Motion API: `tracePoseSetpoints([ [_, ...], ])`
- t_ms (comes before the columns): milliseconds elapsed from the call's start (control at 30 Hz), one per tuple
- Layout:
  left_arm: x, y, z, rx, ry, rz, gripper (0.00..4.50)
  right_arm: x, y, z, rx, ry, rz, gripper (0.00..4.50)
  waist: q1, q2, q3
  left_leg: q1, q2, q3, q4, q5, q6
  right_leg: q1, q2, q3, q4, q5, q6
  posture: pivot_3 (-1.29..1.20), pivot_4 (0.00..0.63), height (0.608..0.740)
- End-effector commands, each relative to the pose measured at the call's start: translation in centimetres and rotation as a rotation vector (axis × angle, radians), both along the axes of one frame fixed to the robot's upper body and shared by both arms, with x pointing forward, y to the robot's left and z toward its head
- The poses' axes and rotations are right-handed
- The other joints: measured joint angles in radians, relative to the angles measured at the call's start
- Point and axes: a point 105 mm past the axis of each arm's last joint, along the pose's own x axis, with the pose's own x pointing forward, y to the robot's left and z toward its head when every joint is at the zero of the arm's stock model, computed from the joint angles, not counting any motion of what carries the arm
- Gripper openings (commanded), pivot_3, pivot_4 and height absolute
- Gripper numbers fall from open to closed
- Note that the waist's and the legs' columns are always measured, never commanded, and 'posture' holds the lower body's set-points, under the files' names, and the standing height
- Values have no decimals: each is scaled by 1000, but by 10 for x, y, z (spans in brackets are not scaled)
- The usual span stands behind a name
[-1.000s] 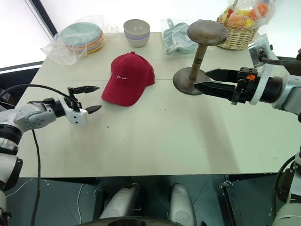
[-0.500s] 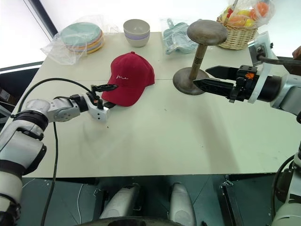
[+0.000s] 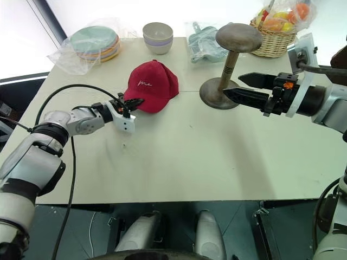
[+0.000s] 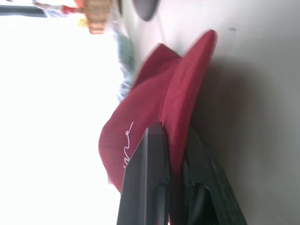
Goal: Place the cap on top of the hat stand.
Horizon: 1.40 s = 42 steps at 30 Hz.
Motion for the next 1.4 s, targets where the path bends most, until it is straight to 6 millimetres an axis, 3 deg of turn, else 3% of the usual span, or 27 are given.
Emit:
tracePoseSetpoints([
  [33,4,-1,21,-63,-74,9,36,-2,2,12,10,-61,12,4500,0,0,0,0,0,0,0,0,0,0,0,0,0,0,0,0,150,740],
  [167,12,2,61,-170,-239,62,36,1,-4,14,3,-72,-13,4500,1,0,0,0,0,0,0,0,0,0,0,0,0,0,0,0,150,740],
  [333,17,-9,142,-294,-416,139,36,9,-40,29,-42,-128,-131,4500,2,-1,0,-1,0,0,0,0,0,-1,0,0,0,0,0,0,150,740],
  [400,16,-31,171,-284,-468,165,36,15,-63,44,-70,-176,-210,4500,3,-1,1,-2,-1,0,0,0,0,-1,0,0,0,0,0,0,150,740],
  [533,2,-78,209,-305,-532,170,36,20,-91,65,-122,-250,-309,4500,1,-1,0,-2,-1,0,1,-1,1,0,0,0,-1,0,0,0,150,740],
  [700,-19,-150,231,-329,-538,109,36,23,-103,88,-126,-349,-392,4500,-3,0,1,-2,0,1,0,-1,1,0,0,0,-2,0,1,0,150,740],
  [833,-34,-196,230,-348,-518,39,36,21,-99,90,-131,-377,-399,4500,-2,0,1,-2,1,2,-1,0,1,-1,0,0,-3,0,1,0,150,740],
  [933,-40,-215,224,-347,-497,10,36,18,-98,90,-130,-384,-410,4500,0,0,0,-1,1,2,-1,0,1,-1,0,1,-3,0,1,0,150,740],
  [1233,-34,-253,154,-104,-397,-7,36,11,-97,95,-134,-412,-459,4500,2,1,0,-1,0,2,-1,0,1,-1,0,1,-3,0,1,0,150,740],
  [1400,-50,-275,125,-25,-366,-84,36,8,-105,94,-140,-419,-498,4500,2,1,0,-1,0,2,-1,0,1,-1,0,1,-3,0,1,0,150,740],
])
